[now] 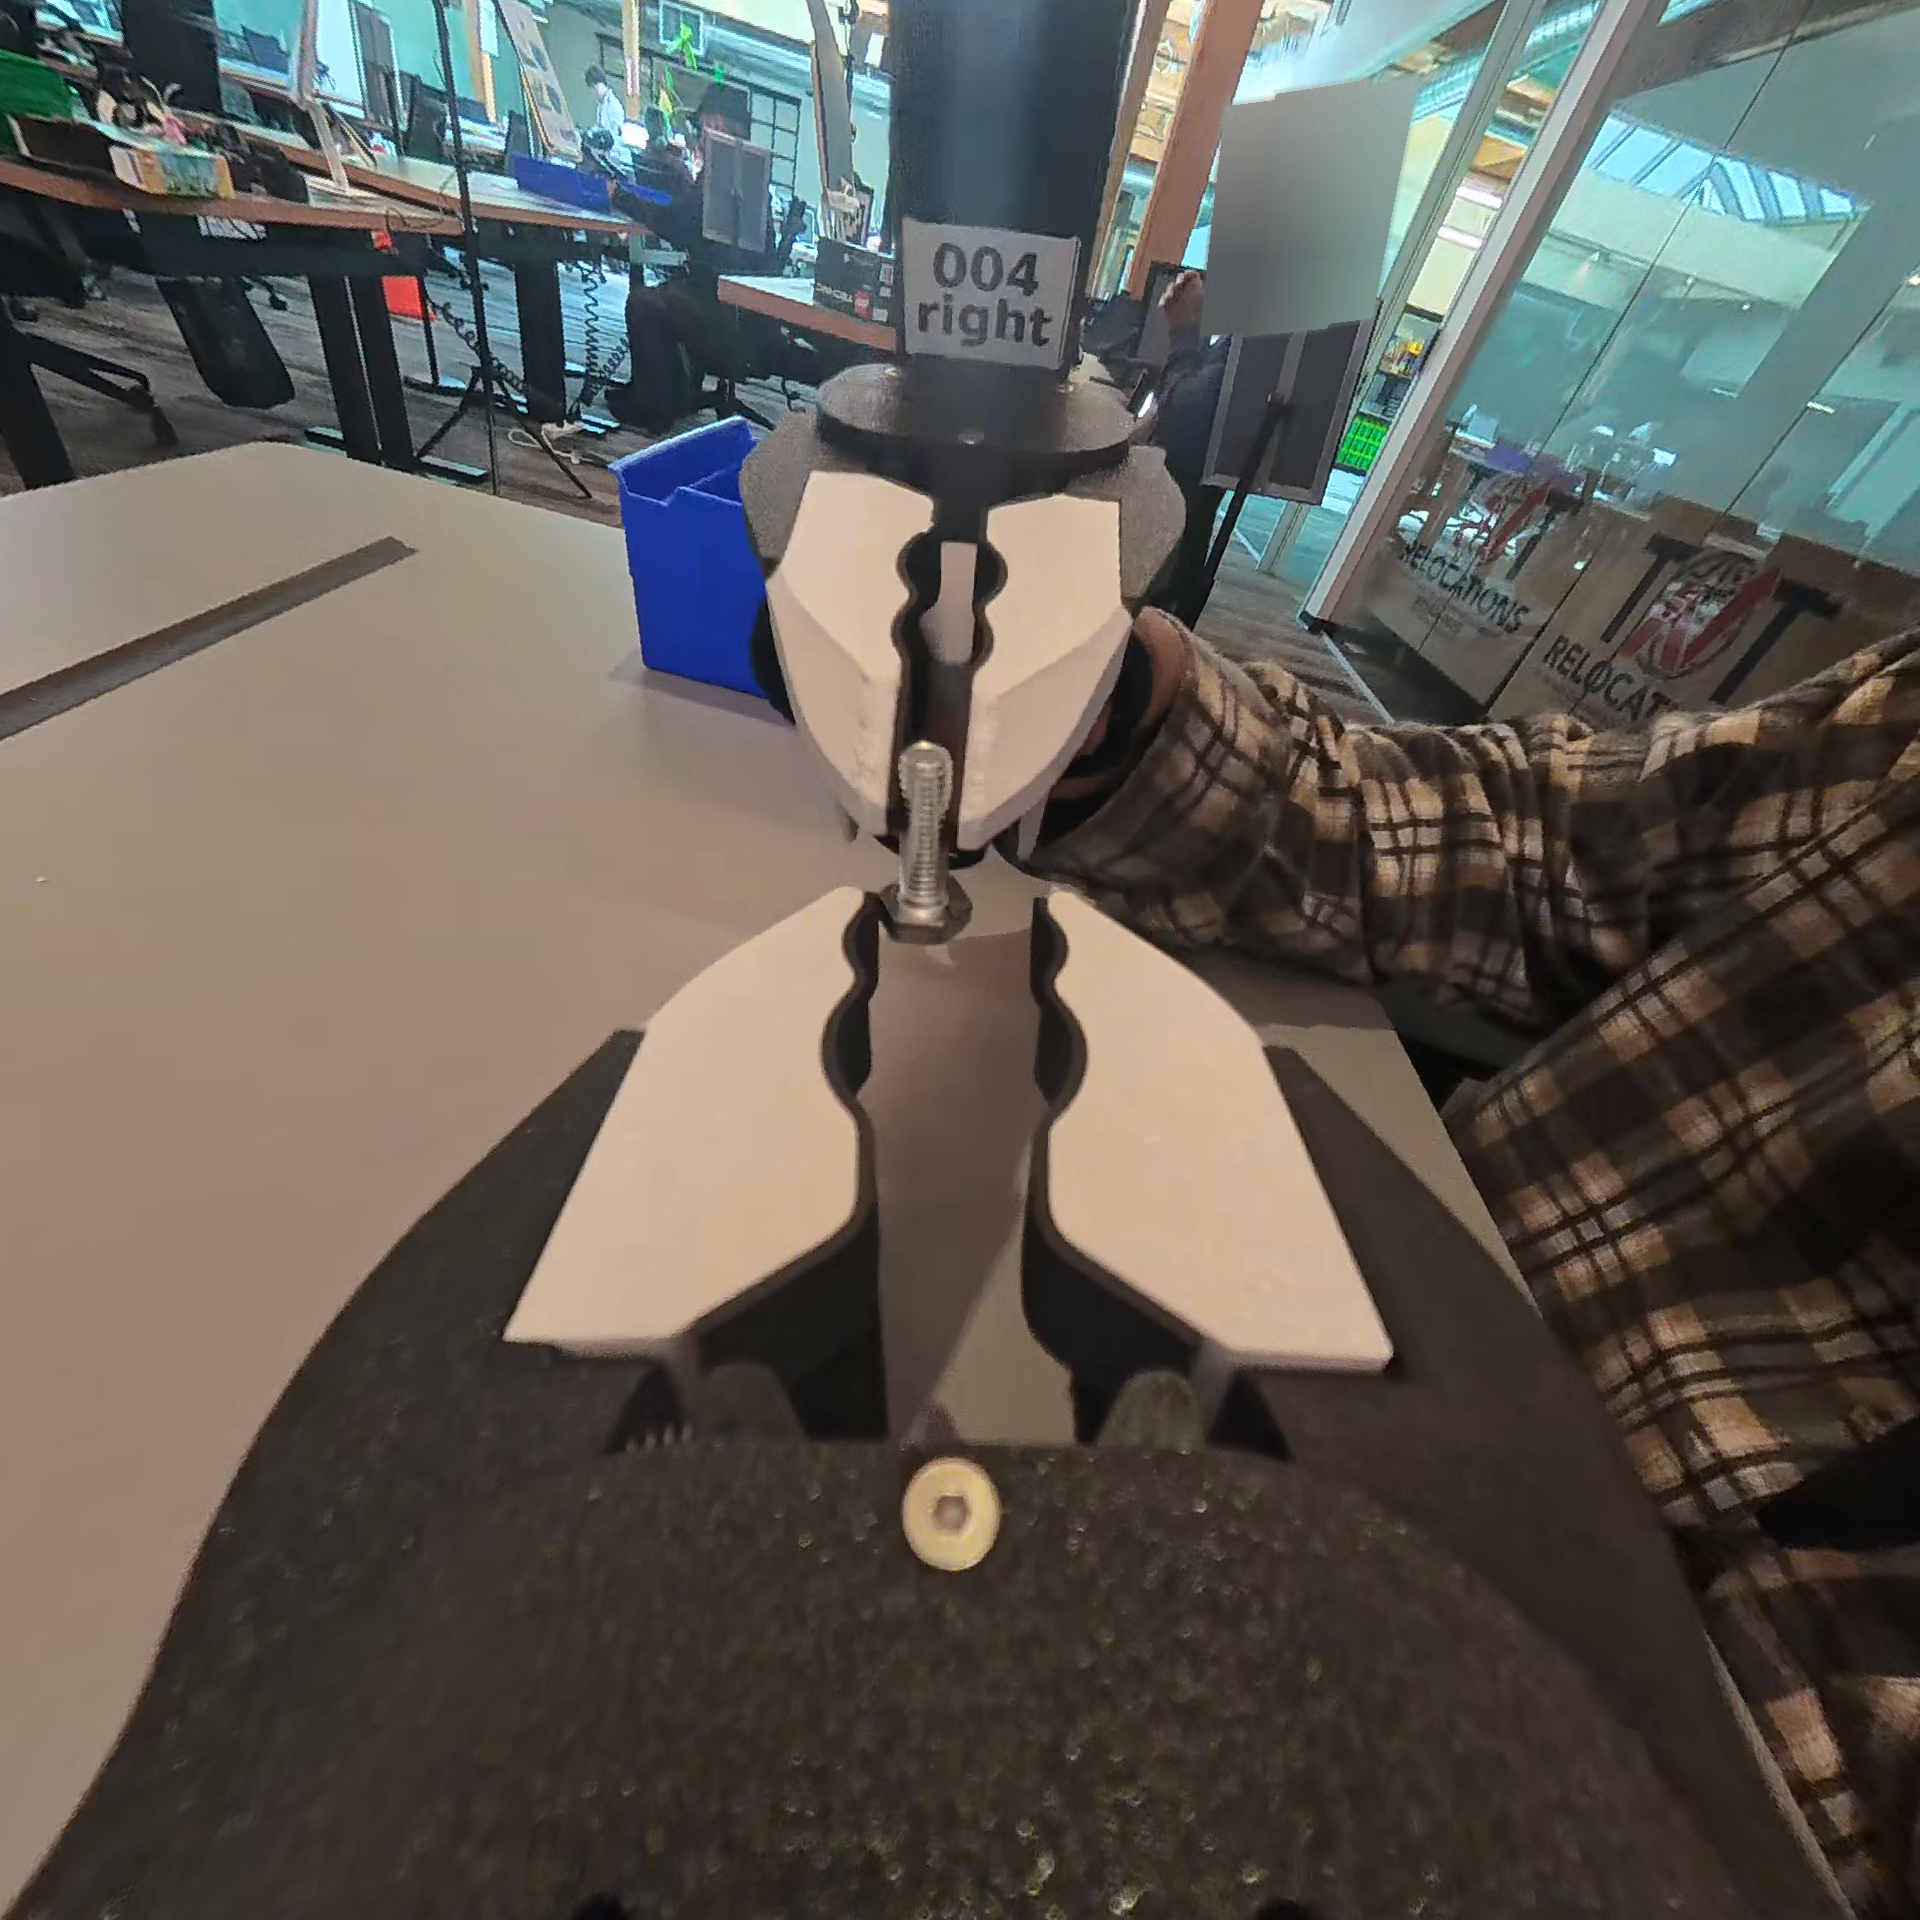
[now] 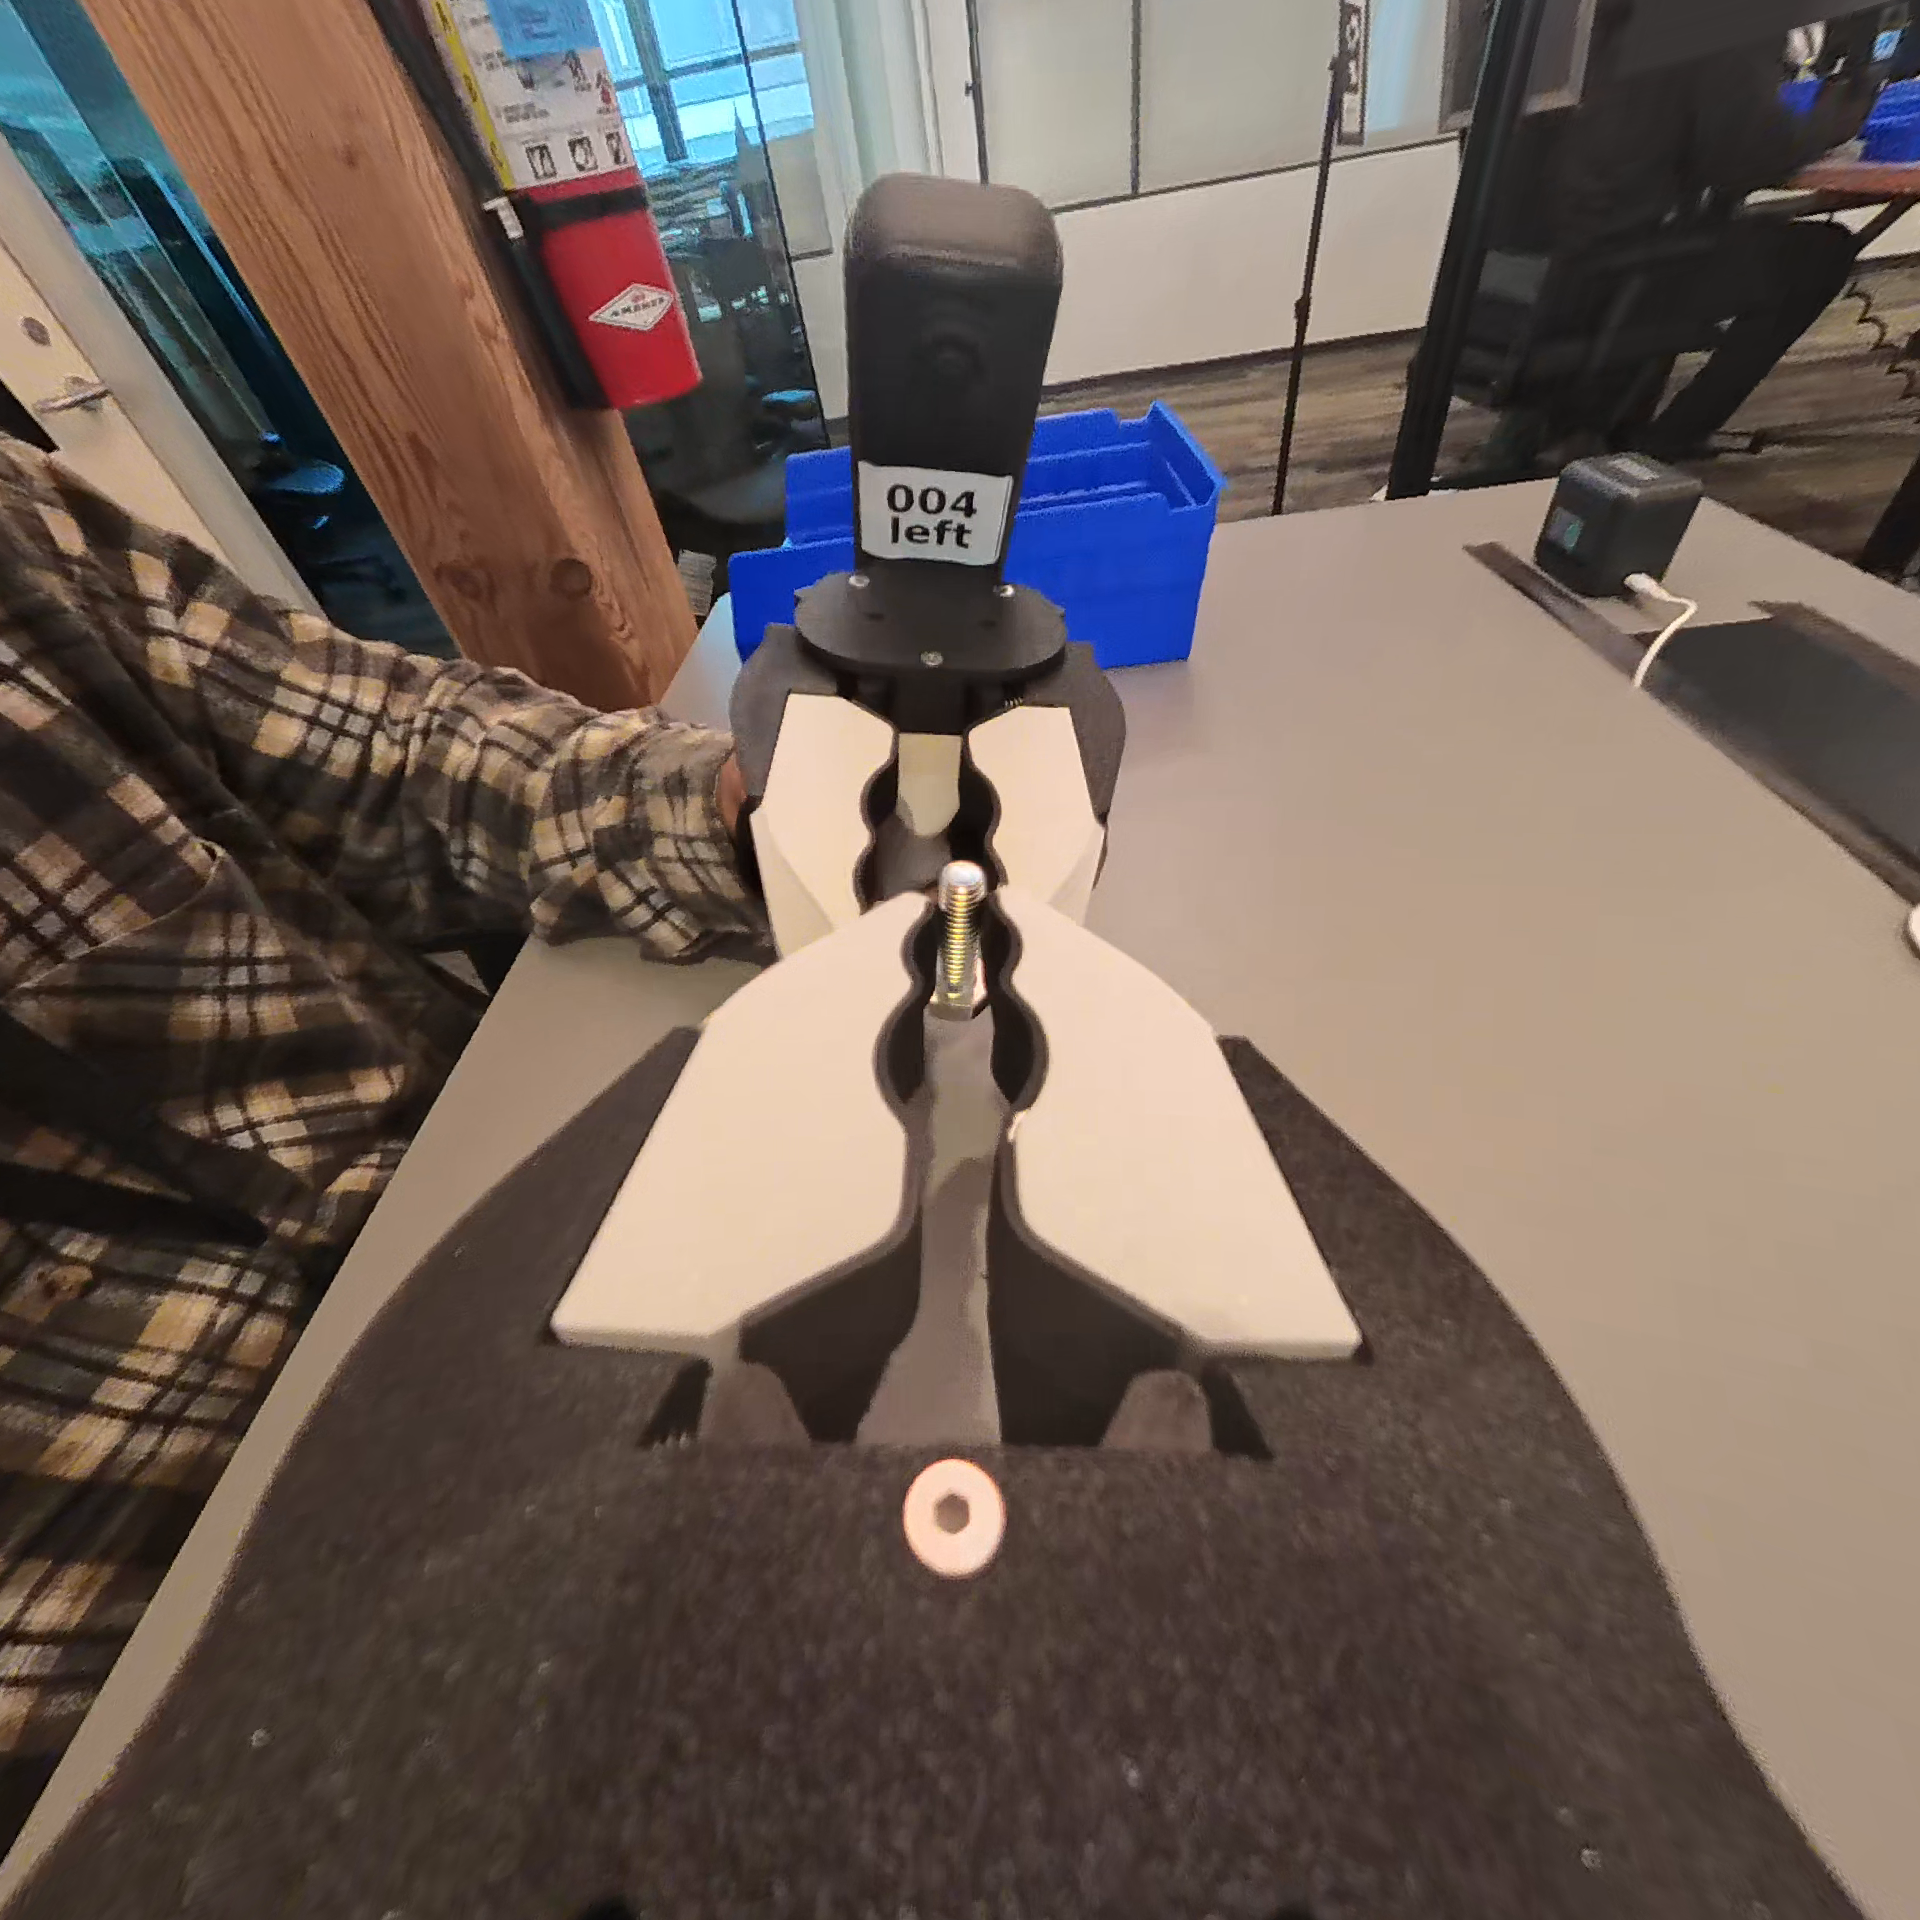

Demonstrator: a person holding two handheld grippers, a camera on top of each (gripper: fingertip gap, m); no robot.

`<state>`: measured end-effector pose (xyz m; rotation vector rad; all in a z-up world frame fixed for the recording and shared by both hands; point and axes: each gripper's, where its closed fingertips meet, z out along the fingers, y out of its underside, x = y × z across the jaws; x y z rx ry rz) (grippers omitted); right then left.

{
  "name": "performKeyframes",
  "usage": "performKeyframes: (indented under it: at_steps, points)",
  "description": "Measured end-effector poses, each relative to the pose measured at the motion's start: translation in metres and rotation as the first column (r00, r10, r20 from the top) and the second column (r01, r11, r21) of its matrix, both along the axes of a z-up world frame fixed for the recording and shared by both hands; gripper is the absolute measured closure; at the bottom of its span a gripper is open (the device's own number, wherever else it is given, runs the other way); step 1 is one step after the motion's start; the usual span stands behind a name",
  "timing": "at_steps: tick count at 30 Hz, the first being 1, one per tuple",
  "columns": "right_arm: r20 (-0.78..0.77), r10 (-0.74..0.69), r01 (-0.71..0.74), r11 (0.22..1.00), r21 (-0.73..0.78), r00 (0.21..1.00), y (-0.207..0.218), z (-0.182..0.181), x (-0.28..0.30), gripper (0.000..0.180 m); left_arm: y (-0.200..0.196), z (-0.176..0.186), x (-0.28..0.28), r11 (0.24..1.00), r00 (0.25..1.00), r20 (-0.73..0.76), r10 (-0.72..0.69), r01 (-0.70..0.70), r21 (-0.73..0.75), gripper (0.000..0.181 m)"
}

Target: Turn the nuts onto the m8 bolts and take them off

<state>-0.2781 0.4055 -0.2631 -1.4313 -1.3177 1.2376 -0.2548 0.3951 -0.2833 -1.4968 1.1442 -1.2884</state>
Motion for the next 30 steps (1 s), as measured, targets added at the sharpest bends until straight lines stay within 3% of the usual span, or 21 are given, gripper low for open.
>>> performKeyframes:
  at_steps: [30]
  points:
    - [-0.072,0.020,-0.023,0.999,-0.033,0.997,-0.0013,0.0013,-0.0039,0.173,0.0003,-0.0010,0.0003,1.000,1.000,0.012,0.010,-0.010,-0.006,0.163]
